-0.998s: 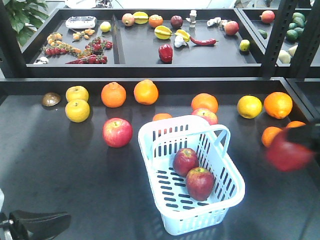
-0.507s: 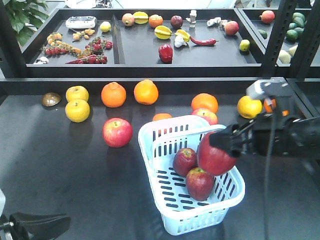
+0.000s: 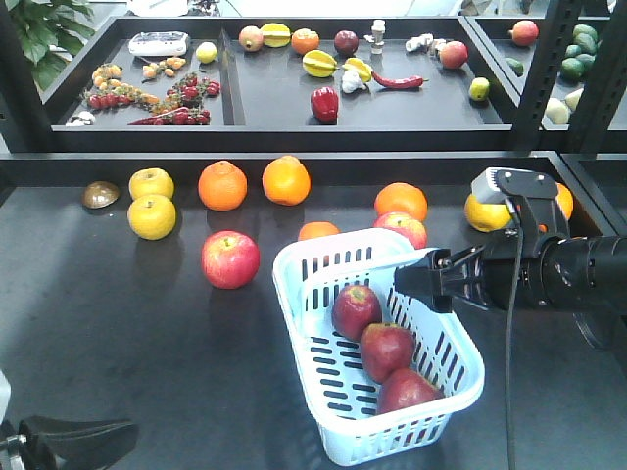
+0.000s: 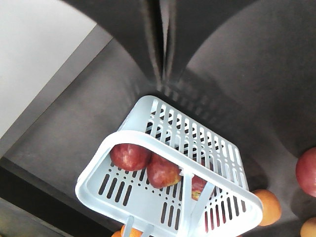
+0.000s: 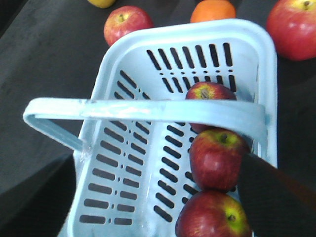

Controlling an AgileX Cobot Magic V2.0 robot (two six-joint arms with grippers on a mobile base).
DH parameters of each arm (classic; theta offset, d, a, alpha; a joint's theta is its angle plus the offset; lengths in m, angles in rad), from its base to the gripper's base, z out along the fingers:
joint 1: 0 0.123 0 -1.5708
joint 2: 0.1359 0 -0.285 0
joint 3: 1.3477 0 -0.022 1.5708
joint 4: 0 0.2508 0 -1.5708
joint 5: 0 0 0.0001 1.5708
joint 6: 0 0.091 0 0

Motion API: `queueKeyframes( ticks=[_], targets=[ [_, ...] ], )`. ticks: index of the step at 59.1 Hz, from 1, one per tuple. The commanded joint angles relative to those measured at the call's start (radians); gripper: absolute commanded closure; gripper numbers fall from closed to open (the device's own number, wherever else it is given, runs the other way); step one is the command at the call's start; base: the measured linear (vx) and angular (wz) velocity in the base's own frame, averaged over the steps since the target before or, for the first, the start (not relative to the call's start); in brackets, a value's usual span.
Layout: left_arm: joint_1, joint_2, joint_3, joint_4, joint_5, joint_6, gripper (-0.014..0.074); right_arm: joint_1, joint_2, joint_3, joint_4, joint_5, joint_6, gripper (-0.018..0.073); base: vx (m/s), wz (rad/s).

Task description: Pick three apples into basket with both arms

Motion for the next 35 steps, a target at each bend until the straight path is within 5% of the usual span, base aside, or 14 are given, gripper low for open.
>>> queueKeyframes(
  ticks=[1,15,35],
  targets=[
    [-0.004,-0.001,-0.024,-0.031,-0.045,-0.006,0.0603,0.002,-0.032,-0.025,0.031,0.036,-0.009,0.0064,0.00,0.00],
    [-0.004,-0.001,-0.024,-0.031,-0.046,-0.006,0.0603,0.000,-0.103,-0.025,-0.047,0.148,-0.013,0.0574,0.00,0.00],
    [-0.004,-0.001,-0.024,-0.023,-0.054,-0.003,0.0603,0.000,-0.425,0.033,-0.241,0.259,0.050,0.0565,0.00,0.00]
  ],
)
